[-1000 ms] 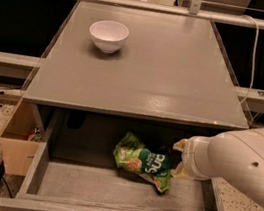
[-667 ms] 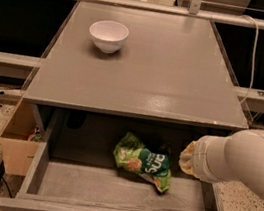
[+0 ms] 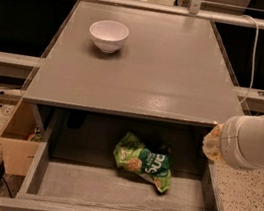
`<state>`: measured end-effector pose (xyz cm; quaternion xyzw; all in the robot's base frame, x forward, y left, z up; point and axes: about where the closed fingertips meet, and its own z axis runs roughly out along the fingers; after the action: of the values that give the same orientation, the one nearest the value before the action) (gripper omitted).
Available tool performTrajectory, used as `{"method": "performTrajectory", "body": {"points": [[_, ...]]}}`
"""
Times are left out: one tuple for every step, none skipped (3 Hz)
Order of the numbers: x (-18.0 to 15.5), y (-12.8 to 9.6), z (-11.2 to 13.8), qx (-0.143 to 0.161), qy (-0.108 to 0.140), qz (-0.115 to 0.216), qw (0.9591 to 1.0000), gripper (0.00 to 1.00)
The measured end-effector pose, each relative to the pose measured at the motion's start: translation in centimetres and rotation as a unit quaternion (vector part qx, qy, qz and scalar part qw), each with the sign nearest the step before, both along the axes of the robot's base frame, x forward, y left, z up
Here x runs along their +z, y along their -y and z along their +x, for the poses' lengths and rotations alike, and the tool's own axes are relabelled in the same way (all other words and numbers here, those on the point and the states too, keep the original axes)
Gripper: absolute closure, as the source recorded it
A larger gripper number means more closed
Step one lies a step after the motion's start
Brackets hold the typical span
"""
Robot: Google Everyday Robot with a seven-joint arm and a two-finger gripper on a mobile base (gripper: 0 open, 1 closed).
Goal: Place green rice chip bag into top drawer
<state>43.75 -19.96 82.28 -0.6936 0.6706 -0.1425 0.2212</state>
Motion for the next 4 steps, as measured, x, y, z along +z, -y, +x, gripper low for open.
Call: {"method": "performTrajectory", "body": {"points": [[0.1,0.3,0.2,-0.001,0.001,-0.002,1.0000,1.00],[0.8,2.2,1.7,-0.005,0.010,-0.015,0.9998,1.00],[2.5,5.4,3.5,-0.023,0.031,-0.040,0.9985,1.00],[5.5,9.5,5.6,-0.052,0.064,-0.073,0.9940,1.00]]}}
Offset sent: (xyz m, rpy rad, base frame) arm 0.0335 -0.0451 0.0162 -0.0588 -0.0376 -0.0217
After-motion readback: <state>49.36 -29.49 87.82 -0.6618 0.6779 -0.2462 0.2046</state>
